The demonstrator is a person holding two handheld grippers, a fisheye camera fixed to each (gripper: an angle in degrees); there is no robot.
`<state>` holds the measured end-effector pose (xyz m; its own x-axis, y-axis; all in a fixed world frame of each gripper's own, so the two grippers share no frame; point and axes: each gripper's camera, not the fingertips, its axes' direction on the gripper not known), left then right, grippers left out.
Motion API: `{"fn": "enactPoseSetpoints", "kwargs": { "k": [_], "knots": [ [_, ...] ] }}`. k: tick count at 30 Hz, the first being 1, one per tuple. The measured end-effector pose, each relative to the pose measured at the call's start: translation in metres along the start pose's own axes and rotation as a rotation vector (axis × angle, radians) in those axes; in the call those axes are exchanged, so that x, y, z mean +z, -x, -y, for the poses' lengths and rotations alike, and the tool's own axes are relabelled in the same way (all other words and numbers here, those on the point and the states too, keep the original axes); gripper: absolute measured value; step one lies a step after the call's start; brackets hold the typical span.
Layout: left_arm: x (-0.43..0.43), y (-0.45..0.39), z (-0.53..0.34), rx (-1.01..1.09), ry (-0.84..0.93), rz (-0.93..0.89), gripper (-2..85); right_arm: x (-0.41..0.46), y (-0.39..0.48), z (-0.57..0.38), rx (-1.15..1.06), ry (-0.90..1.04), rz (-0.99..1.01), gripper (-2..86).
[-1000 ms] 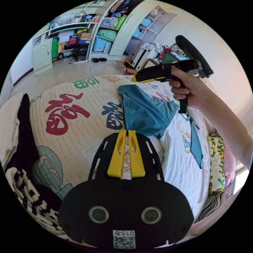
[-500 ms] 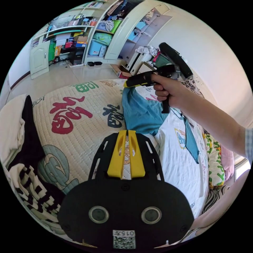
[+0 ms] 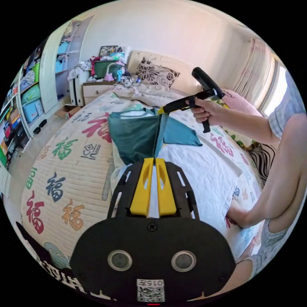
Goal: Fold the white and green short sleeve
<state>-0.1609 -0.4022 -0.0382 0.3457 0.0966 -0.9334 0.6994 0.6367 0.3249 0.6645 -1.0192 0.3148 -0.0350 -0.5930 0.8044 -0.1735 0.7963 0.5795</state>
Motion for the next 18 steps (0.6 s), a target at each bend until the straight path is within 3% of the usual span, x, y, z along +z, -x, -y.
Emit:
{"fn": "enactPoseSetpoints", "kwargs": {
  "k": [4, 11, 14, 18],
  "knots": [
    [0.034, -0.013, 0.011, 0.016, 0.211, -0.016, 4.9, 0.005, -0.033, -0.032, 0.103, 0.121, -0.107, 2.7],
    [0.020, -0.012, 0.058, -0.061, 0.066, -0.111, 5.2, -0.042, -0.041, -0.033, 0.023, 0.011, -0.074, 4.1],
    [0.049, -0.013, 0.077, -0.092, 0.132, -0.152, 5.2, -0.034, -0.039, -0.029, -0.034, 0.095, -0.032, 1.7],
    [0.084, -0.031, 0.088, -0.009, 0.273, -0.047, 5.2, -0.031, -0.044, -0.049, -0.105, 0.193, -0.084, -0.6]
  ]
}}
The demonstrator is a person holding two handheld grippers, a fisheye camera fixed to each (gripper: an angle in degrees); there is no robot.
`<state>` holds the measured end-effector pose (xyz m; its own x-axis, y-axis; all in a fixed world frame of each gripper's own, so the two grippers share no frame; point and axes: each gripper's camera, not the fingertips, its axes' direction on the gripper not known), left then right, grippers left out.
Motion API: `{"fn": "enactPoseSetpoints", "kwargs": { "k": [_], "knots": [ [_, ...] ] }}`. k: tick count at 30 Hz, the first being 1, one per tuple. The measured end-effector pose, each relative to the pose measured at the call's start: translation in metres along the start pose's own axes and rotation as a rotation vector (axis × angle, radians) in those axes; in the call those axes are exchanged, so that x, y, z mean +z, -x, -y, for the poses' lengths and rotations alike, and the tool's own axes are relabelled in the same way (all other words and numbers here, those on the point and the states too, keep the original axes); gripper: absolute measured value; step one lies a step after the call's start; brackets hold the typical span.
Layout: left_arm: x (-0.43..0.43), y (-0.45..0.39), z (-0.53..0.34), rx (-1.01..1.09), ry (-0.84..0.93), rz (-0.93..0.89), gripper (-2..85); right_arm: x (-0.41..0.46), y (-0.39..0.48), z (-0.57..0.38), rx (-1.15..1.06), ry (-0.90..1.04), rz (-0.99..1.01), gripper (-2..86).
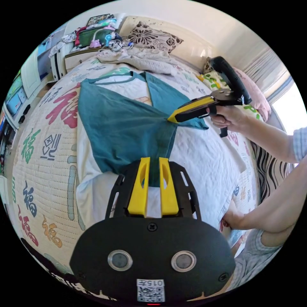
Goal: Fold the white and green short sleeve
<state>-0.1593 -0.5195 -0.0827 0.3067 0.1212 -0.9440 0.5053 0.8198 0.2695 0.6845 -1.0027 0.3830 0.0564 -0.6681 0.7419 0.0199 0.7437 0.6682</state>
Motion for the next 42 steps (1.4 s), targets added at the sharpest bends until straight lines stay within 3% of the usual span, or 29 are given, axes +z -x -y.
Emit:
{"fn": "enactPoseSetpoints", "kwargs": {
  "k": [5, 8, 12, 16, 21, 25, 29, 35, 42],
  "knots": [
    [-0.008, 0.004, 0.022, 0.039, 0.062, -0.048, 5.8, -0.025, -0.011, -0.017, -0.099, 0.019, -0.052, 0.1],
    [-0.032, 0.040, 0.055, -0.062, -0.069, -0.101, 6.8, -0.057, -0.050, -0.009, -0.012, -0.096, -0.058, 4.7],
    [-0.057, 0.104, 0.128, -0.208, -0.230, 0.054, 9.6, -0.091, -0.116, 0.026, 0.117, -0.213, -0.133, 9.0],
    [-0.036, 0.146, 0.201, -0.295, -0.153, 0.092, 11.4, -0.094, -0.169, 0.063, 0.203, -0.170, -0.185, 11.2],
    [0.008, 0.158, 0.236, -0.287, 0.106, 0.157, 8.8, -0.077, -0.202, 0.067, 0.256, 0.023, -0.049, 4.7],
    [-0.006, 0.166, 0.238, -0.264, 0.076, 0.069, 0.4, -0.095, -0.214, 0.048, 0.239, 0.020, -0.014, -0.6],
    [-0.015, 0.179, 0.245, -0.298, 0.057, 0.035, -0.6, -0.118, -0.221, 0.032, 0.238, -0.023, -0.034, -1.0],
    [-0.049, 0.182, 0.281, -0.324, -0.126, 0.041, -0.6, -0.173, -0.242, 0.012, 0.321, -0.177, -0.114, -1.0],
    [-0.074, 0.161, 0.286, -0.190, -0.194, 0.094, 0.0, -0.212, -0.248, -0.036, 0.334, -0.264, -0.096, -1.0]
  ]
}}
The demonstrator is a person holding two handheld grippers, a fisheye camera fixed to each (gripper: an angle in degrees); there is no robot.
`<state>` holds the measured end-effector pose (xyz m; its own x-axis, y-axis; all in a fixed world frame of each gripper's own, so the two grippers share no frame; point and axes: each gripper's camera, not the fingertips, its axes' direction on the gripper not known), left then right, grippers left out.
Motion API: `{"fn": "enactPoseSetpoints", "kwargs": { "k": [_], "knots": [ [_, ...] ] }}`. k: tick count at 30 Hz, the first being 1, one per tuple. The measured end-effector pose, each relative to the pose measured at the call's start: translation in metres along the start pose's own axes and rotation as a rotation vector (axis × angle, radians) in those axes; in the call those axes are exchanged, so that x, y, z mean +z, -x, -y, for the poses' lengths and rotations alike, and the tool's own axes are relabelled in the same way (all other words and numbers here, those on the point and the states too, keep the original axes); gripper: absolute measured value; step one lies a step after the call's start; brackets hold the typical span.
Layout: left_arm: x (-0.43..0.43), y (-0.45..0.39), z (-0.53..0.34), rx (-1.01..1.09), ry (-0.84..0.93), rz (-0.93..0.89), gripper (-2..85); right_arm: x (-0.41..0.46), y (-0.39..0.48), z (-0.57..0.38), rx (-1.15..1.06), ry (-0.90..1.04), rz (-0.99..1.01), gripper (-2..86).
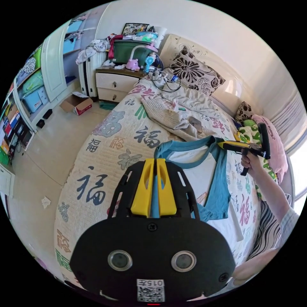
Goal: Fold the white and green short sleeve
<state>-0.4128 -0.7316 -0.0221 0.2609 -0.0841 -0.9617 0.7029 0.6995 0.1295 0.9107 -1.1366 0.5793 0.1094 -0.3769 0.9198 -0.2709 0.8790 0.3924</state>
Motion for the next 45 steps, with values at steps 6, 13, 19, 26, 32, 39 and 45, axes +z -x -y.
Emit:
{"fn": "enactPoseSetpoints", "kwargs": {
  "k": [6, 13, 19, 26, 32, 39, 45],
  "knots": [
    [-0.061, -0.023, -0.100, 0.208, -0.118, -0.168, -0.1, -0.076, 0.002, -0.113, -0.219, -0.105, 0.194, -1.0],
    [-0.083, -0.052, -0.267, 0.167, 0.052, -0.336, -0.4, -0.094, 0.014, -0.292, -0.253, 0.082, 0.385, -1.0],
    [-0.070, -0.079, -0.346, 0.151, 0.236, -0.263, -0.5, -0.078, 0.011, -0.380, -0.210, 0.259, 0.411, -1.0],
    [-0.065, -0.101, -0.369, 0.272, 0.346, -0.190, -0.2, -0.074, 0.000, -0.422, -0.292, 0.313, 0.276, -0.8],
    [-0.055, -0.097, -0.373, 0.246, 0.523, -0.108, -0.4, -0.093, -0.026, -0.446, -0.166, 0.317, 0.285, -0.4],
    [-0.062, -0.082, -0.358, 0.118, 0.366, -0.161, 3.4, -0.108, -0.056, -0.459, -0.073, 0.224, 0.220, 0.2],
    [-0.048, -0.001, -0.335, -0.287, 0.089, -0.211, 9.2, -0.108, -0.126, -0.431, 0.157, 0.025, 0.287, 8.1]
  ]
}}
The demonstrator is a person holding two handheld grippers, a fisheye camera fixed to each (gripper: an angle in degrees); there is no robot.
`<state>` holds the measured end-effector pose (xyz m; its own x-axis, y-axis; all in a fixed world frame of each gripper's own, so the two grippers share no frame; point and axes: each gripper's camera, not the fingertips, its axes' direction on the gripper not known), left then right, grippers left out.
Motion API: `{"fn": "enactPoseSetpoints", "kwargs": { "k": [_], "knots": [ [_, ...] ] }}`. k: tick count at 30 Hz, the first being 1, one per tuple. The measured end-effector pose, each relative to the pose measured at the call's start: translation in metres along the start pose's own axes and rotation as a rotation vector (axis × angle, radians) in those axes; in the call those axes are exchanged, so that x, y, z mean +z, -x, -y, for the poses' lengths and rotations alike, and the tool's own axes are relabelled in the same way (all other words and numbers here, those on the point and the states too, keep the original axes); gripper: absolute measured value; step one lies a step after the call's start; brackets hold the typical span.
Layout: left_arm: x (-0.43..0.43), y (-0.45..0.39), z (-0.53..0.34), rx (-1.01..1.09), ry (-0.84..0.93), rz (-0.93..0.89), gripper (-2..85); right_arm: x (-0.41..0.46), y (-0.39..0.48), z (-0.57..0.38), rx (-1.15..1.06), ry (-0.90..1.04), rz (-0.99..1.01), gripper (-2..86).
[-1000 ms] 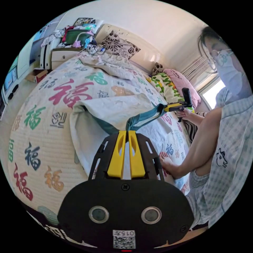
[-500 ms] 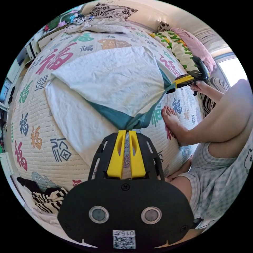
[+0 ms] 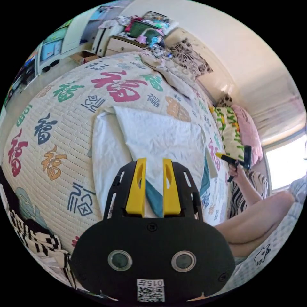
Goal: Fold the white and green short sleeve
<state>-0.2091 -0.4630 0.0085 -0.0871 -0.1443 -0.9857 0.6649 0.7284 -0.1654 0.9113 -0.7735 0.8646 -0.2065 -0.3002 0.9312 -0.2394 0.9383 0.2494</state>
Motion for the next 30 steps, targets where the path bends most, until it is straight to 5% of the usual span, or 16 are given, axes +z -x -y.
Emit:
{"fn": "enactPoseSetpoints", "kwargs": {
  "k": [5, 13, 30],
  "knots": [
    [0.017, 0.046, 0.037, -0.138, -0.056, 0.092, 11.3, 0.008, -0.055, 0.046, 0.138, -0.060, 0.045, 9.2],
    [0.038, 0.088, 0.073, -0.203, -0.059, -0.064, 0.7, 0.024, -0.109, 0.076, 0.239, 0.009, 0.135, 0.0],
    [0.075, 0.123, 0.087, -0.276, -0.123, -0.222, 0.2, 0.010, -0.172, 0.073, 0.311, 0.007, 0.206, -0.4]
  ]
}}
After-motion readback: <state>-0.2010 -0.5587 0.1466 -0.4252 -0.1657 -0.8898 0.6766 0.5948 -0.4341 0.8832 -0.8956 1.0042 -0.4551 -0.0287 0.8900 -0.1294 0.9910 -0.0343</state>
